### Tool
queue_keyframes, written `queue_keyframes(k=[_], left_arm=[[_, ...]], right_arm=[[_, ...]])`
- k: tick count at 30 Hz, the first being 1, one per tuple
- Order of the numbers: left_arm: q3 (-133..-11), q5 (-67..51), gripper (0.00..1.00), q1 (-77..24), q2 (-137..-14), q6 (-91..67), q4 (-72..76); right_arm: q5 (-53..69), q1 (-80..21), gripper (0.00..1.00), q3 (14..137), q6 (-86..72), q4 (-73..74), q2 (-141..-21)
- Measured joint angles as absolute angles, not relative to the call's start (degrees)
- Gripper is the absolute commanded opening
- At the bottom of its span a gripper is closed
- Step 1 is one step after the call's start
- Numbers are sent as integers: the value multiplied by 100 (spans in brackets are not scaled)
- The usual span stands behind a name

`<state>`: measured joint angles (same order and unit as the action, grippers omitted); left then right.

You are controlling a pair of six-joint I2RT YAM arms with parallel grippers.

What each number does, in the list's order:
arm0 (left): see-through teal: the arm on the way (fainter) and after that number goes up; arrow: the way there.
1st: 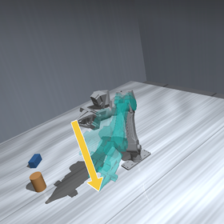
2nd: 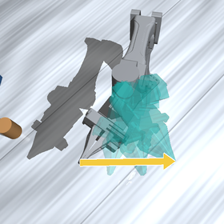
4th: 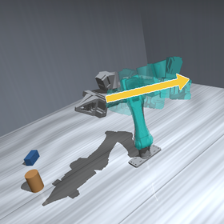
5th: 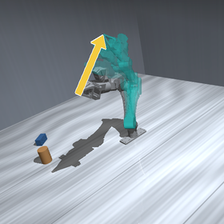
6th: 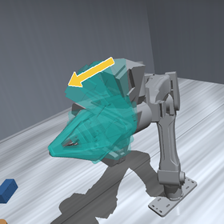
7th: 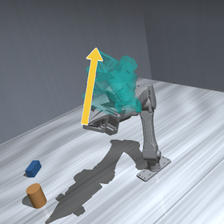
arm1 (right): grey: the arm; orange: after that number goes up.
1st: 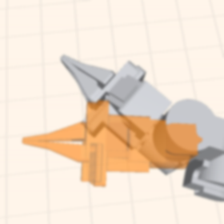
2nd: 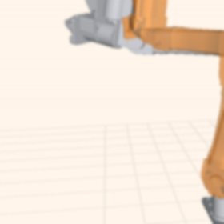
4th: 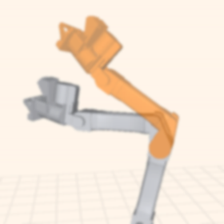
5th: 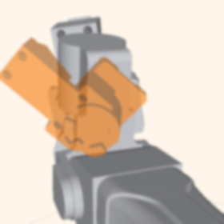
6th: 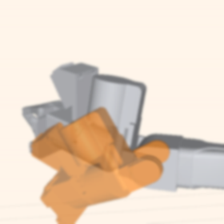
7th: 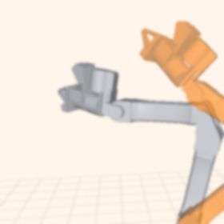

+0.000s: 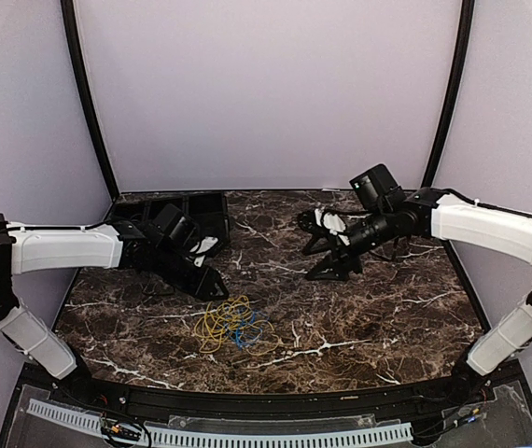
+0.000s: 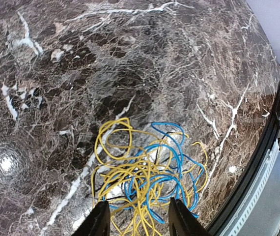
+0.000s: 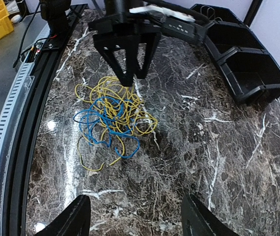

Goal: Untangle the cables

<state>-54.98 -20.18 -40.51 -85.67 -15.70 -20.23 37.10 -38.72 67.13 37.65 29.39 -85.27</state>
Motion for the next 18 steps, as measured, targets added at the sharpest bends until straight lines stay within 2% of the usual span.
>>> queue_keyframes(k=[5,13,18], left_arm=[[-5496,-1931,32,-4045,-8853,-1584,-1979],[-5496,-1973,2,-4045,-9011,-1538,-1984],[-5527,-2053,0,-4045,-8991,-1498,-1984]], right_arm=[[3699,-4062,64,6904,3760,2995,-8729],[3612,-4062,65,6899,3717,2978,-8842],[3435,-4062,73,6901,3280,2681,-8927]])
